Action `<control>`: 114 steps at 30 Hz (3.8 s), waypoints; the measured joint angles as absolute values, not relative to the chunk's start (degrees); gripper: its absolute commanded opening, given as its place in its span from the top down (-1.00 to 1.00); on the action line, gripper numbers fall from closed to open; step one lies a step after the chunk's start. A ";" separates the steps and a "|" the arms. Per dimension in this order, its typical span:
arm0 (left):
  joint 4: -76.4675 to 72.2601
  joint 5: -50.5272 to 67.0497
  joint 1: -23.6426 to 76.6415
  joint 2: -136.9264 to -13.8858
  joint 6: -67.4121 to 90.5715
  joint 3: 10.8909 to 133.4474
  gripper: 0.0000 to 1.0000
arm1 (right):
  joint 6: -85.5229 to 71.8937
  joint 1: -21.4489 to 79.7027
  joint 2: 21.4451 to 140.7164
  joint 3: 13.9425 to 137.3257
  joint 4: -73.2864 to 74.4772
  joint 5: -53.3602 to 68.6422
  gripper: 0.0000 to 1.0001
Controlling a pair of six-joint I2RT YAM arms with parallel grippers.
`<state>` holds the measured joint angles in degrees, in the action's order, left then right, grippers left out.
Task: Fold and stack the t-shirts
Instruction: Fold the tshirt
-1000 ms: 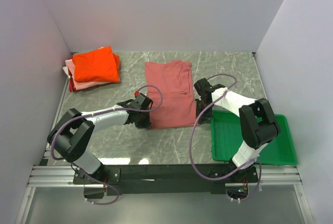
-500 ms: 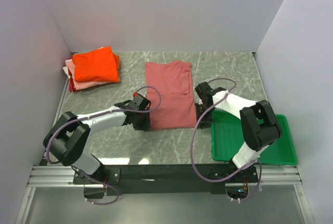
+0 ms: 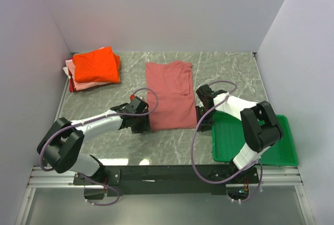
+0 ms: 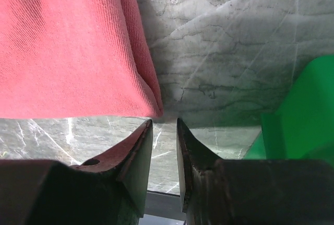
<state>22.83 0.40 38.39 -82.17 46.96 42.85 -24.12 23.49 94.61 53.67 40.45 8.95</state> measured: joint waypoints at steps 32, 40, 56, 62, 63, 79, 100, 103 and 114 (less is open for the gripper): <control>17.54 0.25 38.28 -84.33 48.80 41.34 0.30 | -24.10 23.49 95.92 55.44 38.39 9.13 0.86; 16.69 0.16 37.04 -84.23 48.95 40.97 0.32 | -24.10 23.49 95.92 55.22 38.19 9.19 0.88; 12.01 2.37 36.29 -85.80 49.25 40.49 0.99 | -23.64 23.49 95.74 55.07 38.13 9.54 1.00; 12.47 2.72 36.29 -84.53 49.43 39.68 0.99 | -23.42 23.49 94.67 55.05 38.72 9.50 1.00; 13.43 2.72 36.29 -83.48 49.60 39.31 0.99 | -23.42 23.49 94.13 55.05 39.05 9.52 1.00; 27.86 7.75 38.44 -59.37 55.40 36.64 0.99 | -25.80 25.28 70.98 53.49 50.13 10.41 1.00; 37.39 8.58 31.53 -68.97 53.36 56.82 0.99 | -30.55 26.48 77.91 77.03 60.49 1.80 1.00; 36.95 9.93 28.08 -72.12 51.40 58.94 0.99 | -30.09 26.04 83.83 82.32 59.88 1.04 1.00; 34.28 17.87 19.16 -87.83 45.54 68.10 0.99 | -27.79 23.03 103.94 102.50 60.34 -0.45 1.00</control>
